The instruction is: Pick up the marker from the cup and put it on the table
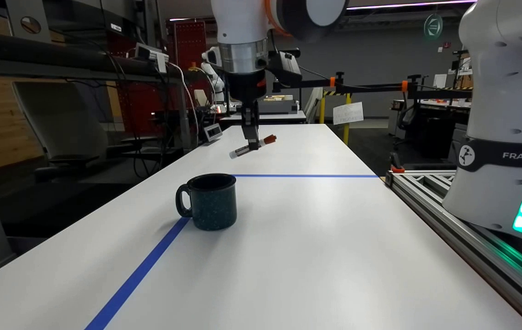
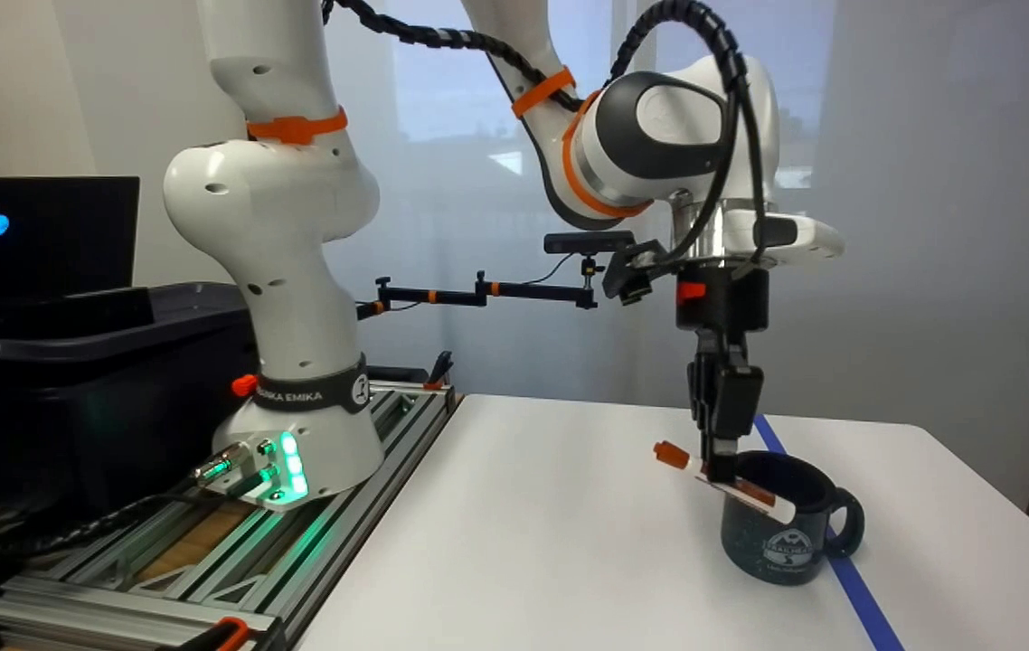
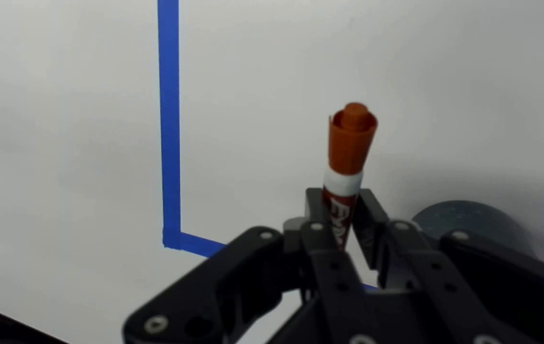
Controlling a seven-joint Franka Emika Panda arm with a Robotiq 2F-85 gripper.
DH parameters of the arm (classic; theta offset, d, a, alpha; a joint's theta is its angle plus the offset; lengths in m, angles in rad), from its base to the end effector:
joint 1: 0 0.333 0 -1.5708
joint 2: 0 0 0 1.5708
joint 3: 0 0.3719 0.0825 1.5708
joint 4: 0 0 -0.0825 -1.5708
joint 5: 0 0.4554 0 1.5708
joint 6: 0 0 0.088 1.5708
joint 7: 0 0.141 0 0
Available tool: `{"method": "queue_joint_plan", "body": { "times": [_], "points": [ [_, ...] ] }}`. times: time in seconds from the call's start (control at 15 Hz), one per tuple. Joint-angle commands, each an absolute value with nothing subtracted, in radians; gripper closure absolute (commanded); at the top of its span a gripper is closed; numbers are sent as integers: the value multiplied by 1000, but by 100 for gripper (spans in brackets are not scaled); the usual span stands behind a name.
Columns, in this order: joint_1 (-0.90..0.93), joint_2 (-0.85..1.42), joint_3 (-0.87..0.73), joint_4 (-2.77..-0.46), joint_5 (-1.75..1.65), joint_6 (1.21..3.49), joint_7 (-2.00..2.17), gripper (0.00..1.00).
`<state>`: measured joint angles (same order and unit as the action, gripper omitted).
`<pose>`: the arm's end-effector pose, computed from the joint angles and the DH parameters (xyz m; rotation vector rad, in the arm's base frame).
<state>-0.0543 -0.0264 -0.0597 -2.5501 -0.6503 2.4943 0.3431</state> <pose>0.4858 -0.0645 0.2417 2.7604 0.1020 0.0221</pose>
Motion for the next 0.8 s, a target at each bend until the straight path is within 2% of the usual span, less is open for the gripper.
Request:
{"method": "queue_joint_plan", "body": {
  "times": [0.0, 0.33, 0.73],
  "points": [
    [-91, -17, -88, -2644, -651, 2690, 404, 95],
    [-128, 100, -124, -2699, -654, 3078, 307, 95],
    [-196, 225, -95, -2713, -643, 3204, 226, 95]
  ]
}}
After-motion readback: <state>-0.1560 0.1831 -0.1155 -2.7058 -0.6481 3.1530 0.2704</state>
